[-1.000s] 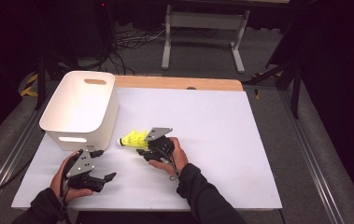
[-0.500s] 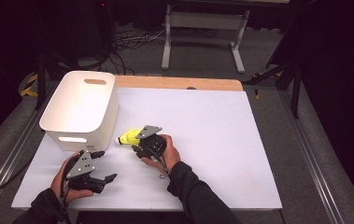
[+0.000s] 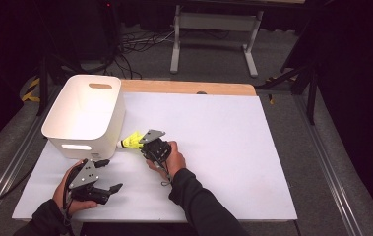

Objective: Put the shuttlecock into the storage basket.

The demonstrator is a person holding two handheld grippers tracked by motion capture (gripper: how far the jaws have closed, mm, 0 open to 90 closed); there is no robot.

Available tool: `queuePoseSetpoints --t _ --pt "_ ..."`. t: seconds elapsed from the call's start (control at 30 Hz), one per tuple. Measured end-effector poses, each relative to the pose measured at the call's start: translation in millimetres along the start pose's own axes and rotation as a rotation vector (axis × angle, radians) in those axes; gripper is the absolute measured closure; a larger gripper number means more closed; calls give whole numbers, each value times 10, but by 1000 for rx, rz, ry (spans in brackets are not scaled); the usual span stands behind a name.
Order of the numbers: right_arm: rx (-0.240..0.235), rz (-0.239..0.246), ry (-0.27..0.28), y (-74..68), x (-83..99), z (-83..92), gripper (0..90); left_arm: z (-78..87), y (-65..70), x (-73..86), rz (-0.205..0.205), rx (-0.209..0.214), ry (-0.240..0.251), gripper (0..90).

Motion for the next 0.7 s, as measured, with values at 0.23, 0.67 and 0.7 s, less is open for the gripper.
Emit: queuePoseSetpoints --t 0.23,0.67,0.7 --pt "-5 14 13 -11 43 90 880 -5 -74 -32 14 -29 9 115" --pt "-22 41 66 -20 160 495 880 -58 -43 -121 3 -28 21 116" --pt "-25 34 69 -17 180 516 880 -67 -36 -127 -4 -24 21 116"
Point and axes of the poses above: each handheld gripper's, and its own axes: z roughly backward along the jaws, x roughly out of its underside, y roughly to its right, the point moved 6 cm from there along -z, roughly forward along the jaws, and after that the axes turned 5 degrees about z, right-handed, at the moved point
